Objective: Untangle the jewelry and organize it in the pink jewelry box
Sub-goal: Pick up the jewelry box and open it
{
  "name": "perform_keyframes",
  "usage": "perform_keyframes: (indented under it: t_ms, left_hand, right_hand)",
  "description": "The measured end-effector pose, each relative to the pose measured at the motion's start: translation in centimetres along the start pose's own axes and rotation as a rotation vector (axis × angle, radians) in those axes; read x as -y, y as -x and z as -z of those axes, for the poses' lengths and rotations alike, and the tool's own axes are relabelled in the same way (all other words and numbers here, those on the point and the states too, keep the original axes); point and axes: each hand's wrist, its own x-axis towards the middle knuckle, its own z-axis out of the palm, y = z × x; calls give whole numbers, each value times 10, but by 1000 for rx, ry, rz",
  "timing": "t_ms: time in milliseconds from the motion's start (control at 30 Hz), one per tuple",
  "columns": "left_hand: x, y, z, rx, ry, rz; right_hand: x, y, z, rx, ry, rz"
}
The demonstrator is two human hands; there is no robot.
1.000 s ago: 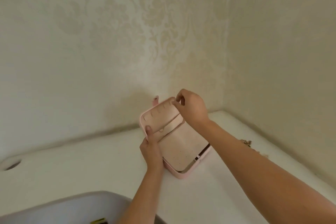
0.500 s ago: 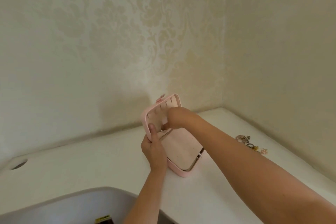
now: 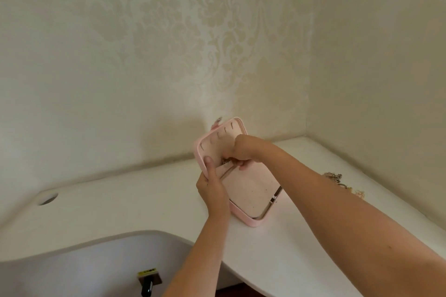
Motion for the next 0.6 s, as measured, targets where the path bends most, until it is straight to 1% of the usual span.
perform_keyframes:
  t_ms: [67,133,233,300,333,367,433,500,600]
  left_hand:
    - [-3,-3,0,34,12,51]
    - [-9,-7,-2,55,22,62]
    - [-18,-12,-6,79,4,62]
    - [-23,-22,-3,84,-20,142]
    - [-25,-32,1,91,-44,208]
    - [-29,-43,7,107,-67,286]
    - [-37,-69,23,165,-112,425]
    - [-50,-91,41,212,-177,508]
    - [-68,-122,71,160,-364,519]
  right_hand:
    - [-9,-1,2,-52,-327,68]
    - [-18,-3,1,-32,-678,110]
    - [-27,-9,-2,-10,-1121,149]
    - [-30,-11,1,51,-1437,196]
    - [-32,-11,5,84,-1556,216]
    - [-35,-10,10,111,-1620,230]
    - [-41,-5,20,122,-1584,229]
    - [-49,-1,28,107,-1446,210]
    - [-59,2,33,96,-1188,187]
